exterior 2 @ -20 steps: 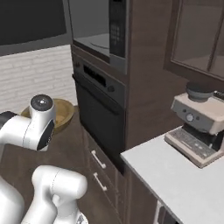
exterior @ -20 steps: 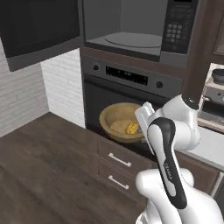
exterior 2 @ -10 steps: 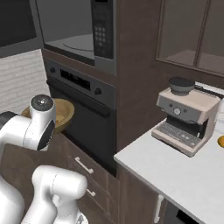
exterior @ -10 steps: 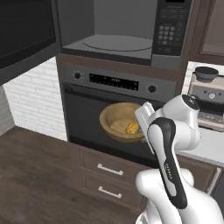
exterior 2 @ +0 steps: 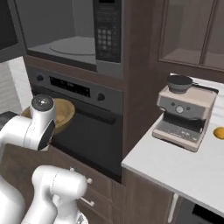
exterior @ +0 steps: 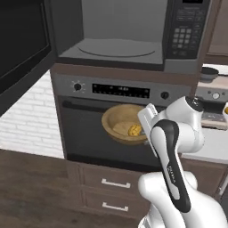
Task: Pick the squash from the sink and place it in the bowl. Then pick the bowl and place it in the microwave. Then close the microwave door and press the start button.
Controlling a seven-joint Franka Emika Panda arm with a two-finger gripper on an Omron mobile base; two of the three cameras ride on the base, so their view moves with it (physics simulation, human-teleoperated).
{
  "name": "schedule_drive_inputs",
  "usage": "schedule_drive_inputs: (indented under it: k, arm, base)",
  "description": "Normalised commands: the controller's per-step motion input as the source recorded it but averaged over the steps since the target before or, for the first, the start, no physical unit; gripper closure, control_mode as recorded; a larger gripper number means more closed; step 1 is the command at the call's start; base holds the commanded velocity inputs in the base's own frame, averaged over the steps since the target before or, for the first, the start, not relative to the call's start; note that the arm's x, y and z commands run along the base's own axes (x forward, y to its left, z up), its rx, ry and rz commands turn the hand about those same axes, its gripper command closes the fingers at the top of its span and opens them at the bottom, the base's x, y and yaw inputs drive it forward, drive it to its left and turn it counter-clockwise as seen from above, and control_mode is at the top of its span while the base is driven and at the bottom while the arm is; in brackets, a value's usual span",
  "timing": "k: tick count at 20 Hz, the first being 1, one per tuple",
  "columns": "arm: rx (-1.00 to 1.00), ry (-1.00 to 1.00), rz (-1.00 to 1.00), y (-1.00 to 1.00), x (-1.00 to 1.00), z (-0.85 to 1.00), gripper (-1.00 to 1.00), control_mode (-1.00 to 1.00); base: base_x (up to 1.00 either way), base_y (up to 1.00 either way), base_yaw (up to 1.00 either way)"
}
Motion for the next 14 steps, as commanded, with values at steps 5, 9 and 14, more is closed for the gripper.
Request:
schedule_drive_inputs:
  k: [5, 9, 14]
  arm:
    - [0.0, 0.0, 0.0, 0.0, 0.0, 0.0, 1.0, 1.0]
    - [0.0, 0.0, 0.0, 0.0, 0.0, 0.0, 1.0, 1.0]
    - [0.0, 0.0, 0.0, 0.0, 0.0, 0.0, 1.0, 1.0]
  base:
    - [0.44, 0.4, -0.31]
    - [0.24, 0.03, -0.18]
    - [0.2, 0.13, -0.09]
